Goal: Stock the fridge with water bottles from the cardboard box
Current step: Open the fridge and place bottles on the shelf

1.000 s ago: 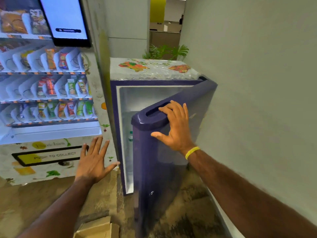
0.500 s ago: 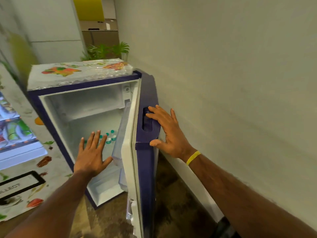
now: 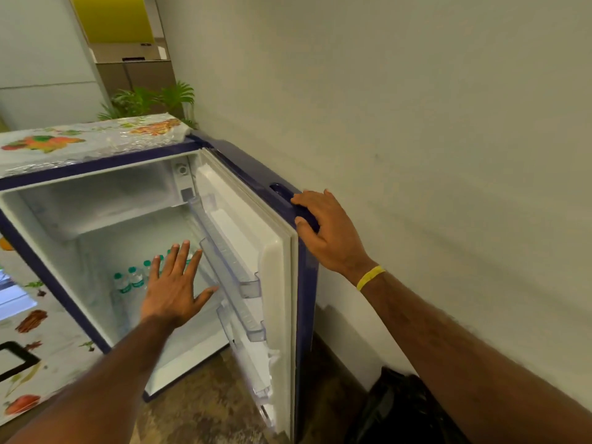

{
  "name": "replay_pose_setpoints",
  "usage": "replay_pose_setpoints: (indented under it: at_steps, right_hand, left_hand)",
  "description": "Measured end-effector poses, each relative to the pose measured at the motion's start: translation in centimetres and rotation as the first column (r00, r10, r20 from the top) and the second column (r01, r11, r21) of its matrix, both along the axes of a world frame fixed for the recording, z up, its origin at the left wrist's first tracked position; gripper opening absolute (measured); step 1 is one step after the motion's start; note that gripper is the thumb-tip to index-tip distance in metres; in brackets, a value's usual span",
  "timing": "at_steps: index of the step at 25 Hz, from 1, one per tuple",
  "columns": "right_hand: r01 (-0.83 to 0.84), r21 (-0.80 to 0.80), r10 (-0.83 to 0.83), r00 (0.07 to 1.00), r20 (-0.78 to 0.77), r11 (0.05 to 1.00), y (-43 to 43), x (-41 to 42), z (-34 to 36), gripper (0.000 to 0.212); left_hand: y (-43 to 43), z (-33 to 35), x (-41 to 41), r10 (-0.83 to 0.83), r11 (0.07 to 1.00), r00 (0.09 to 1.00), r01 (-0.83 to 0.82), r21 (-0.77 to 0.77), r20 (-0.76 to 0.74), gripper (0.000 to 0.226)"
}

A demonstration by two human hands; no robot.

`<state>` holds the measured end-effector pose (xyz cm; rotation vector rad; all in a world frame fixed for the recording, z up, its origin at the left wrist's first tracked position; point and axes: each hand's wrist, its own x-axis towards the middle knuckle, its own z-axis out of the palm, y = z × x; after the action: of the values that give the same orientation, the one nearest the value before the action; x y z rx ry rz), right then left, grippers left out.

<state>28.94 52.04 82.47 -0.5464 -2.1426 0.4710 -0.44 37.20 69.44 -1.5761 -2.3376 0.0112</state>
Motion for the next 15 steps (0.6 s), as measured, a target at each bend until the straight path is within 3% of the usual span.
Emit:
replay_pose_setpoints:
  at_steps: [3, 7, 11, 15]
  right_hand:
    - [0.150, 0.138, -0.173, 0.969, 0.175, 0.979, 1.3, 1.4, 0.9, 0.057]
    - [0.290, 0.298, -0.394, 0.830, 0.395, 0.909, 5.2, 2.6, 0.6, 0.075]
    - [0.369, 0.303, -0.477, 0.699, 0.532, 0.879, 10.1, 3.6, 0.3, 0.095]
    - [0.413, 0.248, -0.477, 0.666, 0.574, 0.876, 14.4, 4.4, 1.0, 0.099]
  left_hand:
    - [1.3, 0.4, 1.4, -0.015, 1.000, 1.000, 0.015, 0.009, -0.003, 0.090]
    - [3.1, 0.9, 2.7, -0.037, 0.999, 0.999, 0.037, 0.011, -0.001, 0.091]
    - [4.6, 1.3, 3.4, -0.058, 0.998, 0.998, 0.058, 0.016, 0.018, 0.092]
    - [5.4, 1.3, 3.6, -0.057, 0.998, 0.998, 0.057, 0.025, 0.014, 0.092]
